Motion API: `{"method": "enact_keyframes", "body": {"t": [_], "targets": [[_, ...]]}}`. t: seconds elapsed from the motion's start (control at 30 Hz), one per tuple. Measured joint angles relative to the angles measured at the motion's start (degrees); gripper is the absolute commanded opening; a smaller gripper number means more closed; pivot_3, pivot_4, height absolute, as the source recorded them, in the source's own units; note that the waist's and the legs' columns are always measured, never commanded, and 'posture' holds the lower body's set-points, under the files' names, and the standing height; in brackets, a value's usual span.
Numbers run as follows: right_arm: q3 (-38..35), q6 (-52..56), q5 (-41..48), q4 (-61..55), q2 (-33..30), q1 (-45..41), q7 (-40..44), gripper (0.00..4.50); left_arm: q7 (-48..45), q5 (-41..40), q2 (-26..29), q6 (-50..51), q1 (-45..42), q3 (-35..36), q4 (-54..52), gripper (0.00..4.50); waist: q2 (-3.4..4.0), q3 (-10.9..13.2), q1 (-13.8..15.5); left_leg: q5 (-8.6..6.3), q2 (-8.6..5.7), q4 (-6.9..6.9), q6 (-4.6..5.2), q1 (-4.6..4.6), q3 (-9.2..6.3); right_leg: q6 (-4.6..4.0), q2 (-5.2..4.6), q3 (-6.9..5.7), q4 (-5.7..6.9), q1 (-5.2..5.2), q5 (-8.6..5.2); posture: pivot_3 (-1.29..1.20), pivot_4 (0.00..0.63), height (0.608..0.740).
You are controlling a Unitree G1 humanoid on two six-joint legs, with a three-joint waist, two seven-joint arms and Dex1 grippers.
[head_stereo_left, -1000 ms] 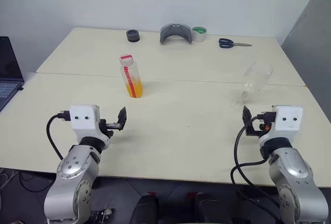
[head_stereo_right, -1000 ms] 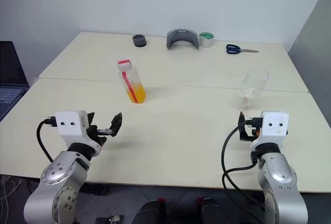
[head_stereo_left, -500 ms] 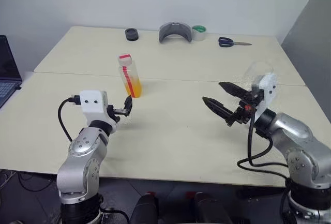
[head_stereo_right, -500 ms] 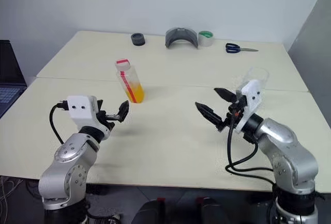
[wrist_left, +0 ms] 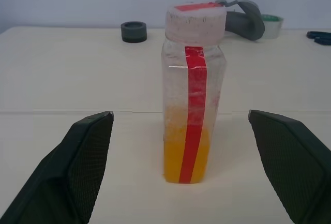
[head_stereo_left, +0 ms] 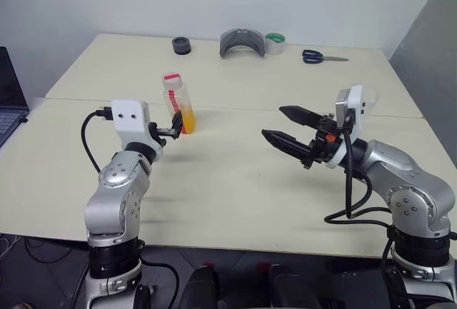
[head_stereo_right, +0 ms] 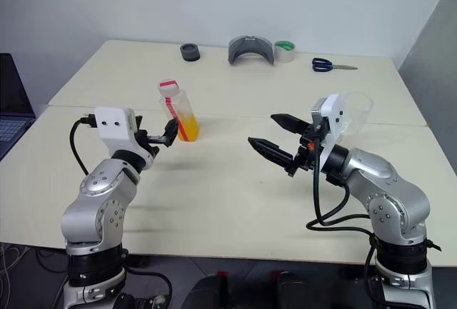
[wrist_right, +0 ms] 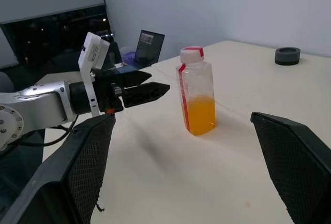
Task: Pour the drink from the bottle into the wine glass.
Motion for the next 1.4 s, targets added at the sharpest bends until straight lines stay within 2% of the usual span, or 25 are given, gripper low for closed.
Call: {"method": "enact_keyframes", "body": {"t": [0.6,1.4], "targets": [[0.93,-2.19,-0.77,-0.06,0.10,-0.02,-3.57,4.48,-5.06,0.94,2.64,-6.68,-8.65,-1.85,15.14,4.50,0.00,0.00,0.24,0.00,0.01,0.01,0.00,-0.07,-0.01,0.00,-0.02,-0.03,0.02,-0.08,0.00,0.00,0.150,0.740],[0.97,-3.26,-0.86,-0.05,0.08,-0.03,-7.10,4.48,-11.97,5.15,2.66,-27.45,-21.95,-5.13,46.17,4.50,0.00,0.00,0.68,0.01,-0.01,0.05,0.00,-0.21,-0.07,-0.01,-0.06,-0.16,0.04,-0.16,0.01,0.00,0.150,0.740]]}}
